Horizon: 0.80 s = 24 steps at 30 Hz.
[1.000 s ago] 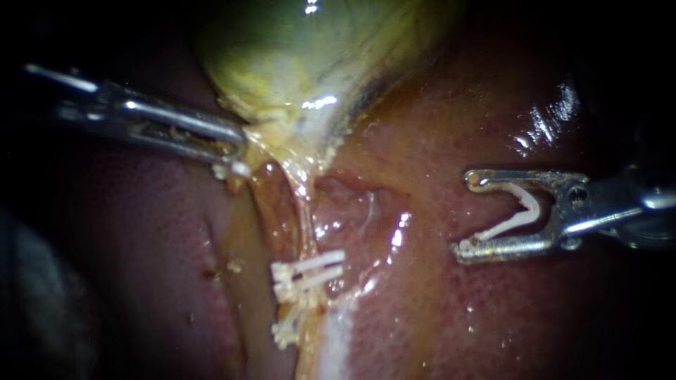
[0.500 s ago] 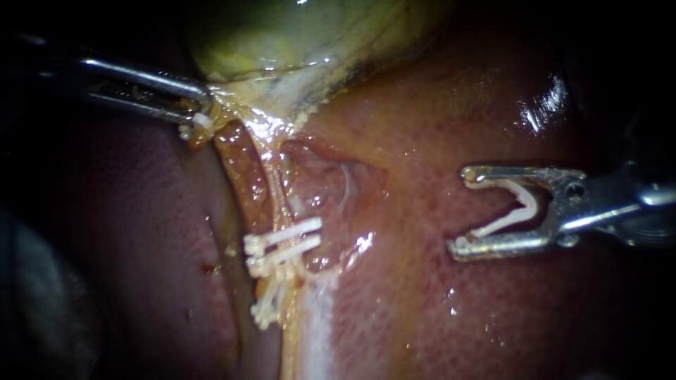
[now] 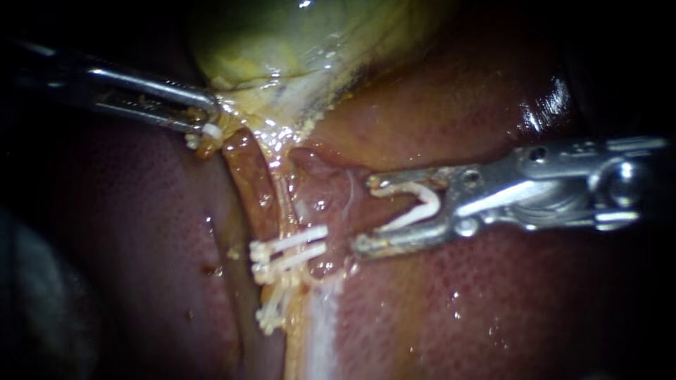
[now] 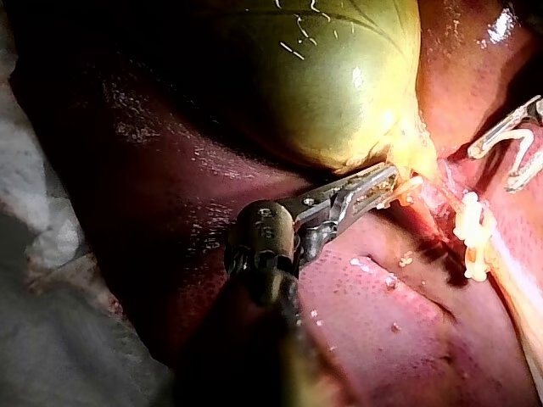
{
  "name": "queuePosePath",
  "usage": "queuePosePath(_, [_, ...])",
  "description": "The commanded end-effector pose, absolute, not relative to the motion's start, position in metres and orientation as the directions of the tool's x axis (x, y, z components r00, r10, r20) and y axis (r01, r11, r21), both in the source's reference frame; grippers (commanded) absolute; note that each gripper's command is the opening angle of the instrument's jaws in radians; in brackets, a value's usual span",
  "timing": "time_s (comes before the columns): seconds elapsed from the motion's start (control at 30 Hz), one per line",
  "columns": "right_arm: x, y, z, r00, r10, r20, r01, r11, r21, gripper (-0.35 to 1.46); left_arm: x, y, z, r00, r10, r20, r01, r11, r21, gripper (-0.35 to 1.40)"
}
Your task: Clipping third clip right tube
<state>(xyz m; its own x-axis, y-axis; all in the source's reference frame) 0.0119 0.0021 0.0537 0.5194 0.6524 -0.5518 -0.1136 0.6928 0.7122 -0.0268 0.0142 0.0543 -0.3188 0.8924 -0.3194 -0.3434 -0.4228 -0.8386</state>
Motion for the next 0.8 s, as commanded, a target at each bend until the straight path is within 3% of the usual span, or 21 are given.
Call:
queuePosePath(0.03, [0.0123,0.0021,0.0541,0.513,0.663,-0.545,-0.121,0.684,0.719,0.48,-0.0268,0.0142,0.0542,-0.321,0.892,-0.319,-0.341,-0.423,-0.839,-0.35])
queuePosePath(0.33, [0.0157,0.0023,0.0574,0.462,0.719,-0.519,-0.154,0.642,0.751,0.49,-0.0270,0.0140,0.0542,-0.321,0.892,-0.319,-0.341,-0.423,-0.840,-0.35])
queuePosePath(0.8, [0.0198,0.0022,0.0591,0.282,0.830,-0.482,-0.121,0.529,0.840,0.50,-0.0271,0.0139,0.0542,-0.321,0.892,-0.319,-0.341,-0.423,-0.839,-0.35])
